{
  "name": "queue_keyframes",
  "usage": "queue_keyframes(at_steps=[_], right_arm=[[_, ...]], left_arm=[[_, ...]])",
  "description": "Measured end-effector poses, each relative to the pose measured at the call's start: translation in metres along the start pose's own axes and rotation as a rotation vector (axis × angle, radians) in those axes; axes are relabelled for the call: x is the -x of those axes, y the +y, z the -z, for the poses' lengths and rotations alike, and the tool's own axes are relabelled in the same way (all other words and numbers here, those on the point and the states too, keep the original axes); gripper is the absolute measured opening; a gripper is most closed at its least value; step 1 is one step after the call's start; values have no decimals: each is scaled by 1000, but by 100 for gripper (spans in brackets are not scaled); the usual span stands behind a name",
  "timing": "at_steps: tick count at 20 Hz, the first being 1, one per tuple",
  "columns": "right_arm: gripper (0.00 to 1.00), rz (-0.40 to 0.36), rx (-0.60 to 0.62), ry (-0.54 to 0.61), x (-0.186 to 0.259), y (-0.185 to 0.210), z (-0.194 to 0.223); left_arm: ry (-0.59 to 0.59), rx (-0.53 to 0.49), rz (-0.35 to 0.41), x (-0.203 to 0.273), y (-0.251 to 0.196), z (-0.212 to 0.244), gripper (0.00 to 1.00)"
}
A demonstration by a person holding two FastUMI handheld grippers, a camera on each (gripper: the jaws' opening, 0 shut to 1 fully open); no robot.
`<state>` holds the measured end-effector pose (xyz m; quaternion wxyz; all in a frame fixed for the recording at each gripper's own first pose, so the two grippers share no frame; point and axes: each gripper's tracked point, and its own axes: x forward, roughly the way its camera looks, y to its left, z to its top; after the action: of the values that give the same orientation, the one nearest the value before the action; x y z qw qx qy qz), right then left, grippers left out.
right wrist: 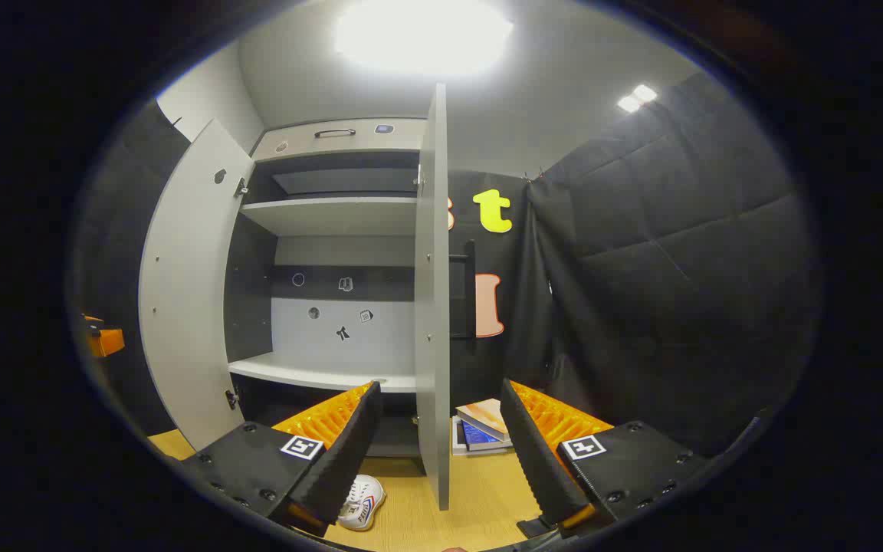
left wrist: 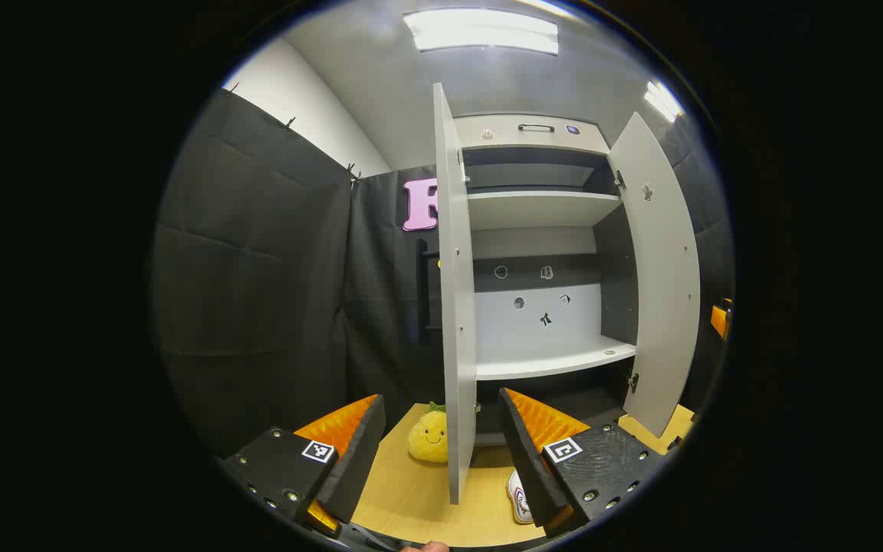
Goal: Grab one shoe with the right hand and put it into the shoe cabinet, grab the other shoe with the left hand and put it into the shoe cabinet; then close the right door with the right hand and the left door with the left hand.
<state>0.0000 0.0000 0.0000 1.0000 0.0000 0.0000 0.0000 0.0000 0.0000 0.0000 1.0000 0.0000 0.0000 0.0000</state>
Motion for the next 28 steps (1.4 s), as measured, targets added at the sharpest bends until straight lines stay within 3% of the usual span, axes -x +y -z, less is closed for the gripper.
queue_keyframes(at_steps=[22, 28], right_arm=[[96, 2, 25, -14, -15, 6, -9], [96, 67, 52, -19, -25, -25, -18]], left_arm=[[-37, -34, 15, -11, -9, -10, 80], [-47, -33, 11, -10, -9, -12, 80]])
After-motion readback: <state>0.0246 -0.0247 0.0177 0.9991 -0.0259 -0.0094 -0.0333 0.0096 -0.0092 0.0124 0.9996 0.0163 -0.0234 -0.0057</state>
